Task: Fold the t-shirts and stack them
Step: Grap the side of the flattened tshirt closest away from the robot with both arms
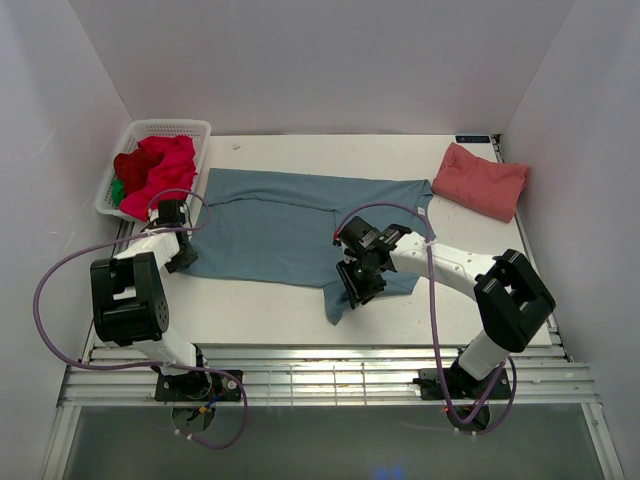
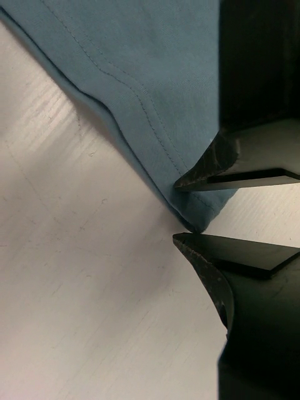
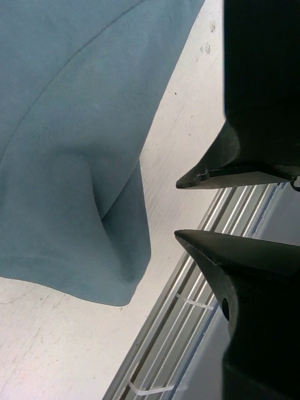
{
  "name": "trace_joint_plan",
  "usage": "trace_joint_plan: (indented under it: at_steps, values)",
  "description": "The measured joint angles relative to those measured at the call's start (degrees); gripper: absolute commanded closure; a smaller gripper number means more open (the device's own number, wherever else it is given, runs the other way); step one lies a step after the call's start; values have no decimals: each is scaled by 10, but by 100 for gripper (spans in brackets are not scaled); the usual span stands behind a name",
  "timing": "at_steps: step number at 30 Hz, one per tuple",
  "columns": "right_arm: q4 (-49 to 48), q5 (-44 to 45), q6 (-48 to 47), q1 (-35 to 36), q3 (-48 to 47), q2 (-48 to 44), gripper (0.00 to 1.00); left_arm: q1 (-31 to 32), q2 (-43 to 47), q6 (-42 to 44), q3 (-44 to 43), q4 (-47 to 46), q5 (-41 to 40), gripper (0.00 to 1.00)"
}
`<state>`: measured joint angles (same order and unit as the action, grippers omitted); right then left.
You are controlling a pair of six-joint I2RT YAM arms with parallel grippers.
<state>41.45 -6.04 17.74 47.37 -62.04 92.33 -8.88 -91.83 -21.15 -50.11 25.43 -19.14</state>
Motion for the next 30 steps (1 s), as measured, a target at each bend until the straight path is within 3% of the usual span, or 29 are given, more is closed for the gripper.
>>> trace_joint_plan:
  at_steps: [4, 10, 18, 23, 30]
  values:
    - [0, -13, -2, 5, 1, 8, 54, 0, -4, -5, -3, 0, 1, 67]
    - [-12, -37, -8, 8, 6, 21, 43, 1, -12, -7, -10, 1, 5, 74]
    - [-40, -71, -22, 10, 5, 53, 42, 1, -14, -7, -13, 3, 9, 75]
    - [-48, -82, -35, 10, -12, 98, 51, 1, -14, -7, -13, 3, 10, 76]
    - [-56, -79, -46, 11, -37, 116, 49, 1, -15, -5, -14, 3, 12, 76]
